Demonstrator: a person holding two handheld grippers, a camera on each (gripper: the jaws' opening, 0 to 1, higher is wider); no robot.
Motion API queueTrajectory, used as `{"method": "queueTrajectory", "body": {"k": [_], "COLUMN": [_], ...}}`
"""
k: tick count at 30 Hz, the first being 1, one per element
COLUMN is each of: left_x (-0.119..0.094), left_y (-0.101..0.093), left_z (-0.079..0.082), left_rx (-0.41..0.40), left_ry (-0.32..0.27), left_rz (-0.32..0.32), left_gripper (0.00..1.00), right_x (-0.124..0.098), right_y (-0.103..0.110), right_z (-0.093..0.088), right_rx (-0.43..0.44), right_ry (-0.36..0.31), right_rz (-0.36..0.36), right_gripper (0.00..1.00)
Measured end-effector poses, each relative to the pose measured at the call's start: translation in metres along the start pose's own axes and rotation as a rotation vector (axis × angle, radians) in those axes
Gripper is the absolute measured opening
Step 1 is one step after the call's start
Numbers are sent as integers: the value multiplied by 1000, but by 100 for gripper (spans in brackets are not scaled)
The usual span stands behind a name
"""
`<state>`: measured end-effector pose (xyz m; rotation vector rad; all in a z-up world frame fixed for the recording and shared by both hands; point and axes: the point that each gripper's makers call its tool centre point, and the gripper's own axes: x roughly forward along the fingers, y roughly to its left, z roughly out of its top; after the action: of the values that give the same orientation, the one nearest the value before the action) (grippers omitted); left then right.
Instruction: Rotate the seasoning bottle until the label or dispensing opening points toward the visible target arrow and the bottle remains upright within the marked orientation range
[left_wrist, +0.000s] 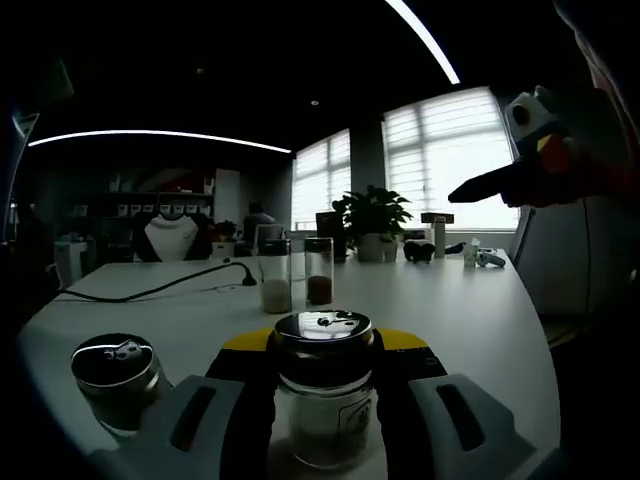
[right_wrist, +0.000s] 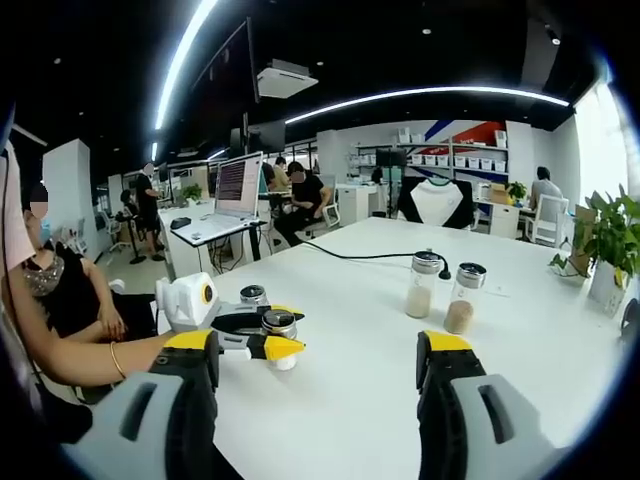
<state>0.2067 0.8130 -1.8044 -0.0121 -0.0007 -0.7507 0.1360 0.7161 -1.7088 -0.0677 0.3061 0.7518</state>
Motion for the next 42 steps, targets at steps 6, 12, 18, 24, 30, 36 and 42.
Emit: {"method": "queueTrajectory", "body": {"k": [6, 12, 18, 24, 30, 36, 42], "left_x": [-1, -3, -5, -3, 1, 1, -5], "left_y": [2, 3, 3, 3, 1, -3, -4], "left_z": [-4, -4, -6, -6, 14, 28, 51], "left_rx": [6, -9, -17, -50, -18, 32, 82], "left_ry": [0, 3, 24, 38, 14, 59, 30], "left_rz": [7, 28, 25, 38, 43, 43, 72], "left_gripper": [39, 39, 40, 41, 49, 57, 81], "right_x": [1, 3, 5, 6, 6, 6, 2], "right_y": [3, 4, 5, 6, 5, 6, 3], "right_z": [-3, -5, -7, -7, -7, -7, -8], "right_rx": [8, 14, 15, 19, 28, 29, 46], "right_ry": [5, 7, 11, 11, 9, 4, -6], "right_rz": [10, 14, 24, 26, 32, 34, 30], "right_gripper": [81, 81, 81, 81, 81, 81, 81]}}
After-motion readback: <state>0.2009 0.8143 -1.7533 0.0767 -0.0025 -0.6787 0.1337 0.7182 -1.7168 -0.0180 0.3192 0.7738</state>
